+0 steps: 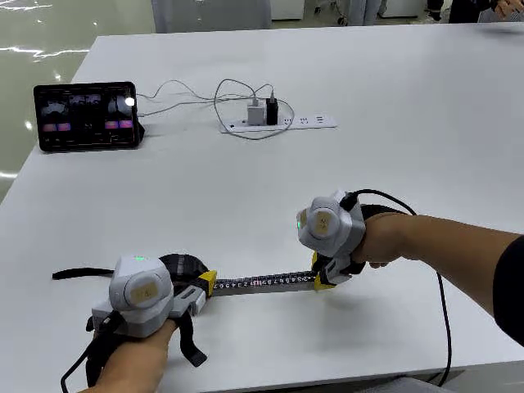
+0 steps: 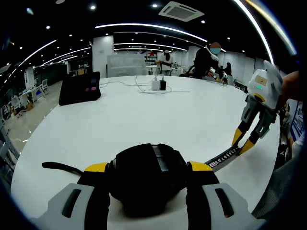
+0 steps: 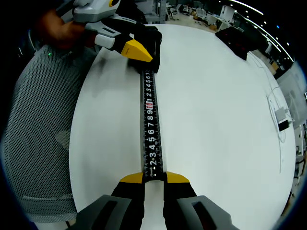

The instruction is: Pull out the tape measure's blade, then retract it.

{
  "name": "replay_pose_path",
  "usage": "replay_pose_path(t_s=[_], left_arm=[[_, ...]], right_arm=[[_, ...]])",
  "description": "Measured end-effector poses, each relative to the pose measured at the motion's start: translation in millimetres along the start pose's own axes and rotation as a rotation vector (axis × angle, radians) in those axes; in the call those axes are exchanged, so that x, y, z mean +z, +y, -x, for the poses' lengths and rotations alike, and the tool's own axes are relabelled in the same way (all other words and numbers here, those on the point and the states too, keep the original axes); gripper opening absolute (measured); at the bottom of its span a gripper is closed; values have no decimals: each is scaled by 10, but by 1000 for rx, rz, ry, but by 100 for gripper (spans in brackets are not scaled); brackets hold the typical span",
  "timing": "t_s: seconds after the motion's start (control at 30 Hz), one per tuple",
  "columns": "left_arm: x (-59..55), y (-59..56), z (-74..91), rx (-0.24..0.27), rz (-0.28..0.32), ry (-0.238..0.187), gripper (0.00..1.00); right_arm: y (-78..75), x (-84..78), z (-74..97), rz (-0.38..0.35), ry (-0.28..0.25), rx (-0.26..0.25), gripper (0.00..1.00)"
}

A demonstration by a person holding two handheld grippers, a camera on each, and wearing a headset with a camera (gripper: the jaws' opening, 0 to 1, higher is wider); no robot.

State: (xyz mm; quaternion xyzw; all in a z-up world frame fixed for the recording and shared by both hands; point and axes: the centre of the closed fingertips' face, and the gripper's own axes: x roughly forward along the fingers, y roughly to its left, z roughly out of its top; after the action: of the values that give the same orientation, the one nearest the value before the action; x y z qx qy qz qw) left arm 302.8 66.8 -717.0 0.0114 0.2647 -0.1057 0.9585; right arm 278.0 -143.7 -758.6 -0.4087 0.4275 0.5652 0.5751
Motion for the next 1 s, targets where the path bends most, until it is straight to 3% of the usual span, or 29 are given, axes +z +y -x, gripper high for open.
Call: replay_pose_path(t_s=[1.0], left_arm=[[7, -5, 3, 0, 1, 1, 60]], right_arm=[[-1, 156, -49, -12, -11, -4, 10]])
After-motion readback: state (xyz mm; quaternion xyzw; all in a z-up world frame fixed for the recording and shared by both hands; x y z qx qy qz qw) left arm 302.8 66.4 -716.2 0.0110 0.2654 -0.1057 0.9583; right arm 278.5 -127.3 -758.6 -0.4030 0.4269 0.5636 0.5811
